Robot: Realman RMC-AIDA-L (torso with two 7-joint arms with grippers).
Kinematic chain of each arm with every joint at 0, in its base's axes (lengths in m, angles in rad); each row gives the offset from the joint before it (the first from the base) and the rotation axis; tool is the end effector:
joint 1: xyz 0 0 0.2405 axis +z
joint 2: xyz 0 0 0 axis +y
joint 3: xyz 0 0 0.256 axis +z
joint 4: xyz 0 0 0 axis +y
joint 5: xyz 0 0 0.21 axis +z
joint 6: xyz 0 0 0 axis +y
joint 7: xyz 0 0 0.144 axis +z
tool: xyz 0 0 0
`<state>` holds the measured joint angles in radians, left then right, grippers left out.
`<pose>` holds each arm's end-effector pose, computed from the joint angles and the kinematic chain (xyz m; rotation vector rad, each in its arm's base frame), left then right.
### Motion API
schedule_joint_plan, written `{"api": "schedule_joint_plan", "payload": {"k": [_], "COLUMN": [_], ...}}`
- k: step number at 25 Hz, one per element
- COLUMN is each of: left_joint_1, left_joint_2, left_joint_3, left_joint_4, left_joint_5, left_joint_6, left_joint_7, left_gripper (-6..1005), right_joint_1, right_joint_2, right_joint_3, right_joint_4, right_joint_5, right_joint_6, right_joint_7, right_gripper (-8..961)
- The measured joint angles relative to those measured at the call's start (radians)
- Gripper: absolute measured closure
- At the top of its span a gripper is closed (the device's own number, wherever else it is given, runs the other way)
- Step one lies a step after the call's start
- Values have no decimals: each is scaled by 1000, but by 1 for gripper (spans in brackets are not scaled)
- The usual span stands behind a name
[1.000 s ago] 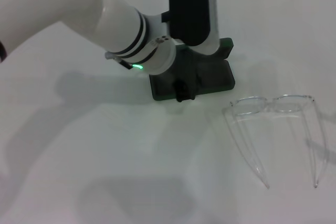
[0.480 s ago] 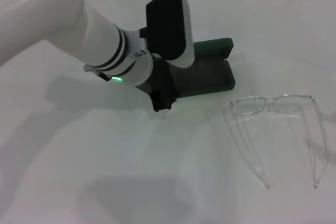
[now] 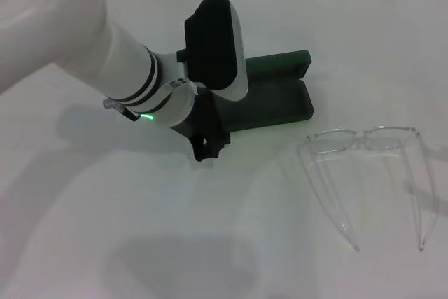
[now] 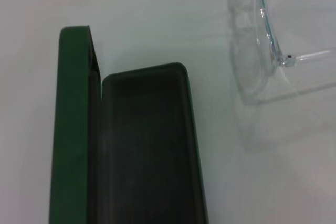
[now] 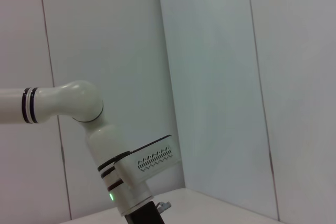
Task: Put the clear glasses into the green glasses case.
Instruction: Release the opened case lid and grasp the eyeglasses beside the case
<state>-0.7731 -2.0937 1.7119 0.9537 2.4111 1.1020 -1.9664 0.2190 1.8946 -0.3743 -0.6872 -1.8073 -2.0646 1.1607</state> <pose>-0.1586 0.3716 -0.0999 -2.8856 0.1064 0.5524 0.3309 0.2163 0.1345 -2.4495 0.3541 0.9916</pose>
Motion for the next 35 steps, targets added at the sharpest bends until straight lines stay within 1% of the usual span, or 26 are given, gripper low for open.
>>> {"api": "schedule_joint_plan", "payload": {"k": [9, 15, 26, 32, 35], "left_joint_1": [-6, -13, -8, -9, -12], "left_joint_2": [0, 0, 1, 2, 1], "left_joint_3": [0, -1, -12, -12, -12], "left_joint_4": [-16, -48, -50, -49, -35], "left_joint_5": [-2, 1, 4, 6, 3], "left_joint_6": [-24, -35, -56, -50, -15], "left_joint_7": [3, 4, 6, 6, 3], "left_gripper": [963, 963, 962, 962, 962], "right_joint_1": [0, 0, -1, -3, -3], "right_joint_2": [1, 1, 1, 3, 3], "right_joint_3": [0, 0, 1, 2, 2], "right_joint_4": [0, 0, 1, 2, 2], "right_joint_5": [-1, -2, -2, -1, -1], "right_joint_6": [4, 4, 1, -1, -1], "right_joint_7": [-2, -2, -3, -3, -2], "right_gripper": [197, 197, 198, 198, 198]}}
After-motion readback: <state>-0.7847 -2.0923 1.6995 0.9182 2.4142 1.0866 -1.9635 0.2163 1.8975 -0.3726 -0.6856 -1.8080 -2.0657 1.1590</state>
